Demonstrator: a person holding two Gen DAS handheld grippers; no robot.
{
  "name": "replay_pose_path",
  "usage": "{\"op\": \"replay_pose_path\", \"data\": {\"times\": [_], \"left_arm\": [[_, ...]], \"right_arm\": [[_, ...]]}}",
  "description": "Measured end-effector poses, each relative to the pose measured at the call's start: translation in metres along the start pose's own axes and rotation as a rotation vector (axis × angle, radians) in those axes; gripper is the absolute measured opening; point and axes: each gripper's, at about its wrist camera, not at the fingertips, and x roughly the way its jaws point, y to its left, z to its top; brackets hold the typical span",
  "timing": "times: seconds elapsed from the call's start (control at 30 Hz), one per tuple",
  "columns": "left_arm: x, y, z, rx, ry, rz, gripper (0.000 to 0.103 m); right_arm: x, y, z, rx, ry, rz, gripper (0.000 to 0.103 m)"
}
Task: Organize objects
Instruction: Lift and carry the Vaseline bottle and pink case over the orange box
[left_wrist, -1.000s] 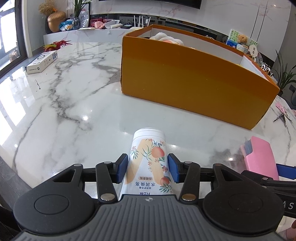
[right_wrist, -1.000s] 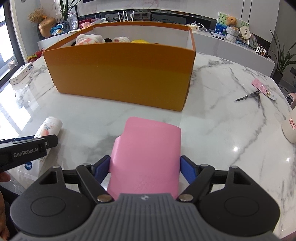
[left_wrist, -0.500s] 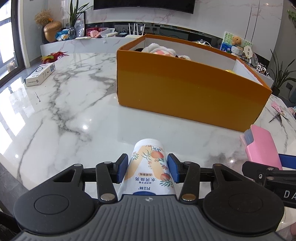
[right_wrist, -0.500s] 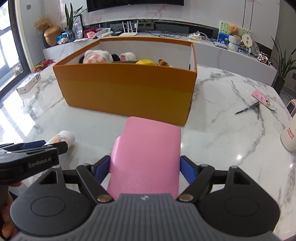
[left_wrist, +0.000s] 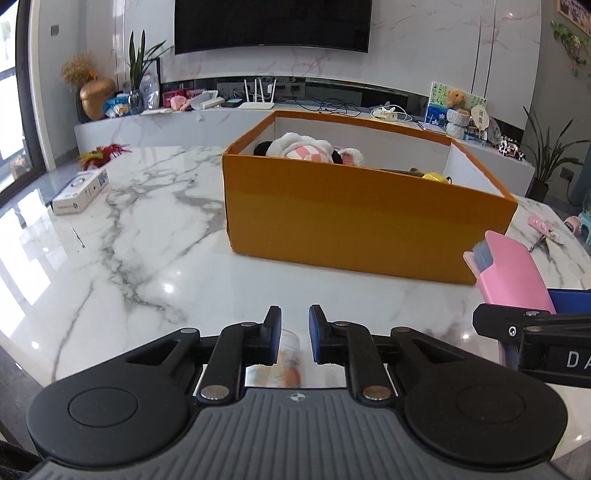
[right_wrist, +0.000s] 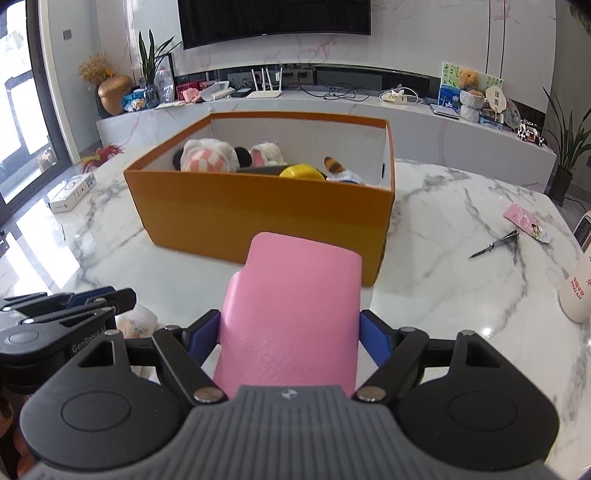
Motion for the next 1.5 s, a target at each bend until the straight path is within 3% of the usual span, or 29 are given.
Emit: {"op": "replay_pose_path", "data": {"times": [0.1, 0.13, 0.17, 0.23, 0.27, 0.43, 0.67, 0.7, 0.73, 0.77, 0.97, 1.23, 1.37, 1.5], "left_arm": [[0.004, 0.008, 0.001, -0.035, 0.034, -0.035, 0.019], [0.004, 0.012, 0.001, -0.068, 0.049, -0.052, 0.028], [0.001, 0.017, 0.001, -0.1, 0.048, -0.063, 0.05], [-0.003, 0.027, 0.0, -0.136, 0.024, -0.067, 0.08], [-0.004, 0.032, 0.001, -0.15, 0.02, -0.068, 0.081], [0.002, 0.049, -0.005, -0.195, 0.106, -0.069, 0.082], [0.021, 0.031, -0.035, -0.112, 0.183, -0.018, 0.08], [0.021, 0.026, -0.039, -0.077, 0.162, -0.004, 0.073], [0.019, 0.02, -0.043, -0.044, 0.143, 0.019, 0.055], [0.019, 0.016, -0.045, -0.026, 0.131, 0.036, 0.055], [0.016, 0.021, -0.04, -0.068, 0.12, -0.022, 0.054], [-0.014, 0.009, -0.016, -0.002, -0.021, -0.046, 0.054], [-0.034, 0.002, 0.016, 0.014, -0.112, -0.078, 0.054], [-0.034, -0.002, 0.068, -0.011, -0.173, -0.098, 0.054]], "right_arm": [[0.001, 0.0, 0.0, 0.003, 0.003, -0.001, 0.081], [0.002, 0.0, -0.001, 0.004, 0.006, -0.001, 0.081], [0.002, 0.0, -0.001, 0.005, 0.008, -0.002, 0.081], [0.004, 0.001, -0.001, 0.009, 0.011, 0.004, 0.081], [0.005, 0.001, 0.0, 0.013, 0.011, 0.008, 0.081], [0.007, 0.006, 0.004, 0.019, 0.003, 0.039, 0.081], [0.01, 0.007, 0.004, 0.022, 0.011, 0.076, 0.081], [0.01, 0.006, 0.004, 0.025, 0.013, 0.077, 0.081], [0.01, 0.005, 0.004, 0.028, 0.014, 0.078, 0.081], [0.01, 0.003, 0.004, 0.033, 0.014, 0.078, 0.081], [0.009, -0.002, 0.006, 0.052, 0.006, 0.083, 0.081], [-0.002, -0.006, 0.011, 0.057, -0.029, 0.087, 0.081], [-0.019, -0.01, 0.026, 0.076, -0.095, 0.096, 0.081], [-0.03, -0.018, 0.061, 0.126, -0.187, 0.103, 0.081]]}}
